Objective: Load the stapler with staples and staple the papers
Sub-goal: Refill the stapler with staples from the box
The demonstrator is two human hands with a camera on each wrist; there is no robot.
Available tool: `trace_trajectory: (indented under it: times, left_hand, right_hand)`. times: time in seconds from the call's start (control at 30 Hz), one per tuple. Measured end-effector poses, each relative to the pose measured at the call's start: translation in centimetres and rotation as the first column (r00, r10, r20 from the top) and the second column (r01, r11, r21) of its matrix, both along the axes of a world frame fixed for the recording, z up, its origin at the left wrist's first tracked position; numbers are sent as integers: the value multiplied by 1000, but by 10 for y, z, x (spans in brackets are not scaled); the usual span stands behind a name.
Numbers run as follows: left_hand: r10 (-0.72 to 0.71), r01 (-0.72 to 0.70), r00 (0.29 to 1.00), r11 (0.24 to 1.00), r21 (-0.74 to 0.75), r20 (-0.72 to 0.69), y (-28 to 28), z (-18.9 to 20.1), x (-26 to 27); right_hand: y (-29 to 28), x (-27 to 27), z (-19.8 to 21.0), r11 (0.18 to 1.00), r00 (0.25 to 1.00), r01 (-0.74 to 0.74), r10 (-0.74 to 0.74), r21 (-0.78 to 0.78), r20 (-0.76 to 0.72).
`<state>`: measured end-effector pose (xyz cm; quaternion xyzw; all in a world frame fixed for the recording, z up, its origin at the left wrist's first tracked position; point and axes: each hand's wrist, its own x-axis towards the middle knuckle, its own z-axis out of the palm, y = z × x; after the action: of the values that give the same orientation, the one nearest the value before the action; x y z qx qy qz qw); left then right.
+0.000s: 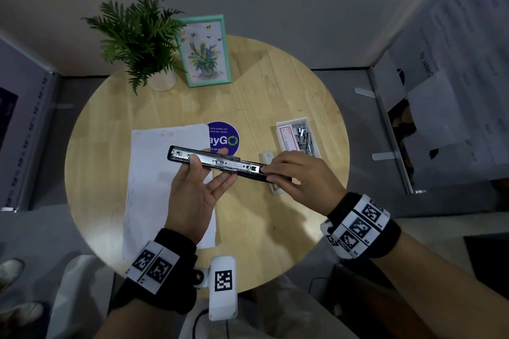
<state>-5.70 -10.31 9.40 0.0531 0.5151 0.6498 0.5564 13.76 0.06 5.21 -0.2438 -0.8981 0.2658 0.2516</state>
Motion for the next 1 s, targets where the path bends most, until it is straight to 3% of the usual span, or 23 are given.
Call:
trace_trajectory:
  times: [0.23,0.63,0.7,0.77,0.87,0.93,1.0]
  left_hand:
    - [4,-5,997,1000,12,81,-1,-4,-2]
    - [-20,19,998,1000,7,63,-5,-10,-4]
    - [-9,8,997,1000,11,77,-3,-9,-5]
    - [7,-9,996,1000,23,91,-2,-7,-8]
    - [23,-29,995,998,53,102,1,-3,-13]
    - [34,-41,995,997,69,97,2,-1,-15]
    - [40,-47,996,996,80,85,4,1,-14]
  right_hand:
    - [-1,1,-9,999,991,36,-37,-9,-129]
    - [-3,0,-16,999,992,-11,6,-38,-126]
    - [-6,-1,-13,997,988,5,-17,-76,-157]
    - [-9,-1,-3,973,967,58,-110,-222,-231]
    - [-10,1,9,812,890,206,-387,-546,-240]
    - [-7,0,14,570,832,211,-531,-794,-159]
    - [-4,-4,18,236,809,93,-585,-967,-65]
